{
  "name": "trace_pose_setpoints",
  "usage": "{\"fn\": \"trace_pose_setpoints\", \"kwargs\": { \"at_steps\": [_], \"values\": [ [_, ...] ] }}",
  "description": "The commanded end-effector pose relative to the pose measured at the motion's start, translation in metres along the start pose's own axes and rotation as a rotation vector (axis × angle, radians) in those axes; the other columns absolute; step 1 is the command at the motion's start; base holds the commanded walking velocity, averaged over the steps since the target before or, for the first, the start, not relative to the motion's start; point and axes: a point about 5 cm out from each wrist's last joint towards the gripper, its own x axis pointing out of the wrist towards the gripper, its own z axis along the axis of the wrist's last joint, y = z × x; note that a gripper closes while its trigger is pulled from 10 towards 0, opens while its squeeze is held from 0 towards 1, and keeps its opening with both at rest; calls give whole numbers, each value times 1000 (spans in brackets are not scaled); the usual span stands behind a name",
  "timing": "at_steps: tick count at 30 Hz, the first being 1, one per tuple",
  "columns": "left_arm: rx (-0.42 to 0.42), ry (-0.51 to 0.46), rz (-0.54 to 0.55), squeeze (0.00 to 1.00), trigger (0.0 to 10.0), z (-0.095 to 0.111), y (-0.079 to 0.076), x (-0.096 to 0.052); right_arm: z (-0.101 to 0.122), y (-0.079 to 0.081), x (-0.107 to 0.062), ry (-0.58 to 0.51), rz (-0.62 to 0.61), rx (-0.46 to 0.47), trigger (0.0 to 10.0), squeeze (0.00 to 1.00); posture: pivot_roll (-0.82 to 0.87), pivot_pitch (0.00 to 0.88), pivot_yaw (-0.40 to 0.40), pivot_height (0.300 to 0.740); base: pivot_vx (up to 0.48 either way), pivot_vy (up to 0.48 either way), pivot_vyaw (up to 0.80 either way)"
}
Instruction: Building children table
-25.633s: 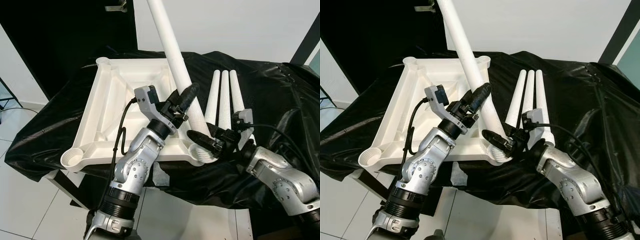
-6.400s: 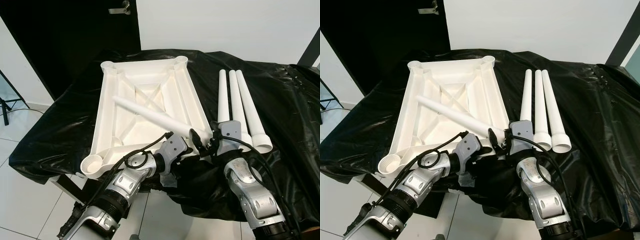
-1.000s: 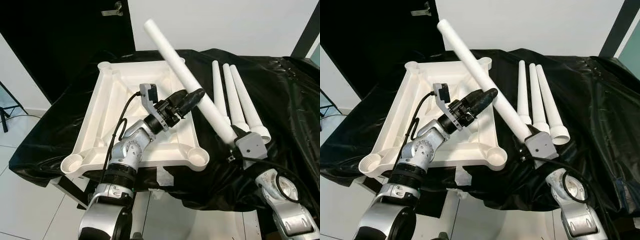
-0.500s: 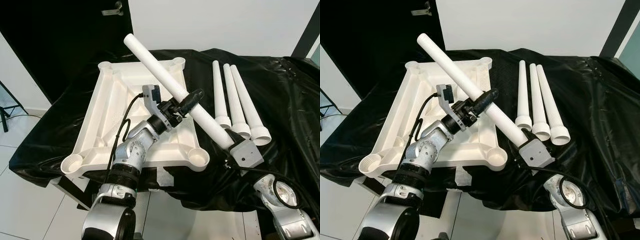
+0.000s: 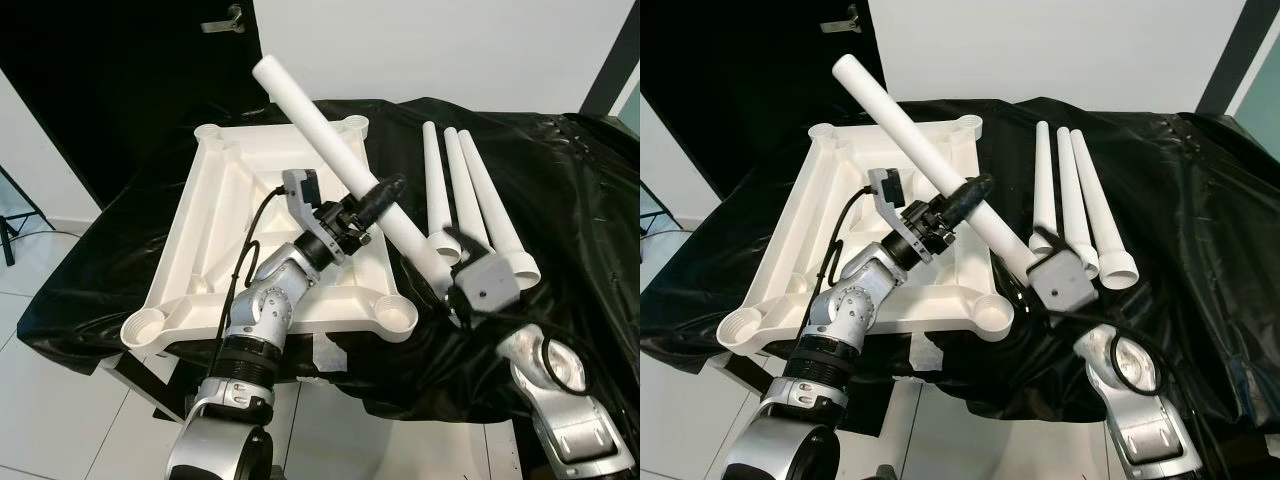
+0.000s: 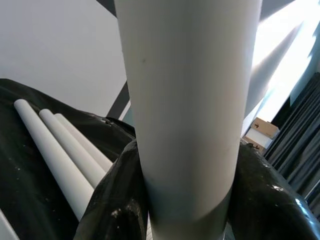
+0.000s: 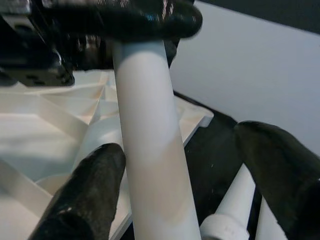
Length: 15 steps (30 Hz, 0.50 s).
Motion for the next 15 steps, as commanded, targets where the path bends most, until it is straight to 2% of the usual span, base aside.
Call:
{"fn": "trace_pose_setpoints", "kwargs": {
  "at_steps": [1, 2, 4, 5, 7, 9, 11, 13, 15],
  "values": [
    [21, 3, -71, 0, 0, 1, -4, -2, -4, 1, -2, 27, 3, 19, 10000, 122, 113, 0, 35, 740, 0, 0, 0],
    [22, 5, -72, 0, 0, 0, -5, -3, -3, 0, -2, 33, 6, 33, 10000, 0, 110, 0, 34, 740, 0, 0, 0],
    [22, 5, -72, 0, 0, 0, -5, -3, -3, 0, -2, 33, 6, 33, 10000, 0, 110, 0, 34, 740, 0, 0, 0],
    [24, 9, -73, 0, 0, -1, -5, -3, -2, -1, 1, 62, 18, 84, 10000, 0, 107, 0, 34, 740, 0, 0, 0],
    [24, 9, -73, 0, 0, -1, -5, -3, -2, -1, 1, 62, 18, 84, 10000, 0, 107, 0, 34, 740, 0, 0, 0],
    [26, 11, -76, 0, 0, -1, -7, -1, -7, -1, 5, 125, 28, 164, 10000, 0, 107, 0, 33, 740, 0, 0, 0],
    [26, 11, -76, 0, 0, -1, -7, -1, -7, -1, 5, 125, 28, 164, 10000, 0, 107, 0, 33, 740, 0, 0, 0],
    [29, 8, -84, 0, 0, 0, -9, 0, -14, 4, 7, 204, 68, 260, 10000, 0, 106, 0, 32, 740, 0, 0, 0],
    [31, 7, -88, 0, 0, 0, -10, 1, -17, 7, 8, 226, 90, 285, 10000, 0, 106, 0, 31, 740, 0, 0, 0]
  ]
}}
